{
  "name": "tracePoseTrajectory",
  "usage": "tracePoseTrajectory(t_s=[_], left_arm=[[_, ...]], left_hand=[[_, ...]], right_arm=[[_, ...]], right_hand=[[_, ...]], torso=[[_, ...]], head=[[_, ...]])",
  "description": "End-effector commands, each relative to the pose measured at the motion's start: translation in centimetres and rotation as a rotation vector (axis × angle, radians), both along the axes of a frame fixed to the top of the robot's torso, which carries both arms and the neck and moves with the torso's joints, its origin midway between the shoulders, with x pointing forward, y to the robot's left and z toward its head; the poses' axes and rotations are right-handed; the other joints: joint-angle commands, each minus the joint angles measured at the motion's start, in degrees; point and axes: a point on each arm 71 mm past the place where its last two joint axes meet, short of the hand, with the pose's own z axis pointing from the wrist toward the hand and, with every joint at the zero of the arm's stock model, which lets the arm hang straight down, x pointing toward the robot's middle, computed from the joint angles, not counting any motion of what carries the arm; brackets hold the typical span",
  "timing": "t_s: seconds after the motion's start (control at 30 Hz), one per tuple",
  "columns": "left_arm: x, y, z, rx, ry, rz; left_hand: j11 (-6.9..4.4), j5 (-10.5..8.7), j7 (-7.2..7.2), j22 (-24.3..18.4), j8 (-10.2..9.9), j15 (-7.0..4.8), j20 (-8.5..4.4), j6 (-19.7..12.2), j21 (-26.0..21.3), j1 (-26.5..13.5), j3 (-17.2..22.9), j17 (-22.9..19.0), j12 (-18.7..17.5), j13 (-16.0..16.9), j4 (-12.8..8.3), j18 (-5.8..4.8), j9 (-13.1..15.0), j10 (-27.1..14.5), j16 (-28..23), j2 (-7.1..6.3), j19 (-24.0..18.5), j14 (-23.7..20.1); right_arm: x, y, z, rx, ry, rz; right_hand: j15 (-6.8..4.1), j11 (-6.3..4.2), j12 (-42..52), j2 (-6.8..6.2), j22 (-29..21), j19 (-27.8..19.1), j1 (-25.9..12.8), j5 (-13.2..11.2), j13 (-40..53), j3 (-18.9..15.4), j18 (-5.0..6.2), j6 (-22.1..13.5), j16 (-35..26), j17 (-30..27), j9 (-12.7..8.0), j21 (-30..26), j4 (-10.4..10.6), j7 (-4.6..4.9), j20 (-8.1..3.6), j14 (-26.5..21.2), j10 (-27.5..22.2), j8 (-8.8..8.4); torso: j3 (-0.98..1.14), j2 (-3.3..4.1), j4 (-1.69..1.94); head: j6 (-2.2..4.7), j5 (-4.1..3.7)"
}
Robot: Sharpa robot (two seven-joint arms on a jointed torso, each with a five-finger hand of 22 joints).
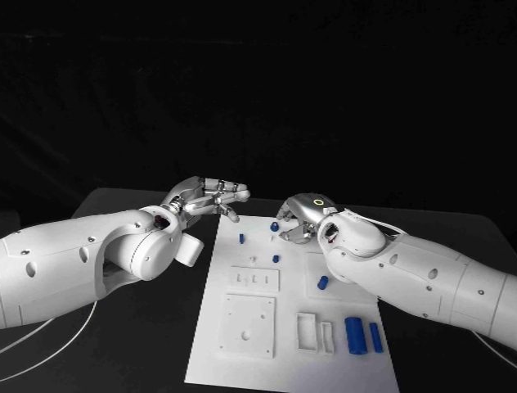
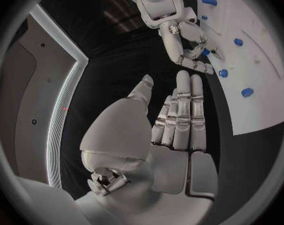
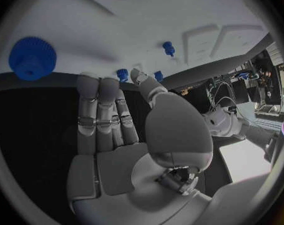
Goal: Assemble the parts on the task board
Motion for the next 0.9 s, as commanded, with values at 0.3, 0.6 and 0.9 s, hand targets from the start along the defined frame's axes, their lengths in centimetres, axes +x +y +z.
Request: tracePoseTrajectory(t_s=[0.3,0.6,0.9], left_arm=[[0.1,0.4,0.2,-0.016,0.001,-0.033],[0.2,0.4,0.1,-0.019,0.010,-0.047],[0.3,0.5,0.1,-0.017,0.014,-0.050]], left_hand=[[1.04,-0.51,-0.32,-18.20,0.11,4.19,4.56,-1.06,-25.15,-0.17,0.27,-4.73,-0.10,0.07,0.93,-1.63,-0.11,-0.58,-30.15,-0.91,1.42,-2.83],[0.86,-0.58,-0.30,-19.00,0.07,3.51,3.79,-0.80,-25.39,-0.02,0.12,-4.21,-0.11,0.06,0.84,-1.79,-0.09,-0.59,-29.72,-0.69,3.59,-0.80],[0.85,-0.59,-0.24,-19.24,0.05,3.38,3.63,-0.80,-25.41,0.11,0.10,-4.13,-0.11,0.06,0.79,-1.82,-0.09,-0.71,-29.58,-0.67,4.10,-0.43]], right_arm=[[-0.4,-5.1,3.5,0.163,0.003,-0.042],[0.0,-8.7,3.7,0.146,0.134,-0.108],[0.7,-9.9,3.2,0.067,0.154,-0.148]], right_hand=[[-1.79,-3.00,2.61,0.44,2.73,2.57,0.63,0.05,0.67,-2.72,-1.85,-1.10,0.65,0.14,-0.10,4.49,2.54,1.73,-1.54,0.14,11.04,-0.08],[-3.74,-4.87,17.79,0.11,8.12,3.08,0.23,5.81,17.51,0.86,-2.15,-0.52,3.41,4.53,-0.04,13.16,0.09,1.86,-3.72,0.19,8.21,-0.06],[-3.87,-5.14,29.61,0.86,9.19,3.12,1.02,7.66,32.59,-7.18,-2.27,-1.88,3.69,5.95,0.04,14.70,1.63,1.77,-3.74,0.32,4.42,0.00]], torso=[[0.62,-0.43,-1.47],[0.98,-0.52,-1.82],[0.80,-0.42,-1.71]], head=[[0.69,0.21],[0.79,0.10],[0.73,-0.85]])
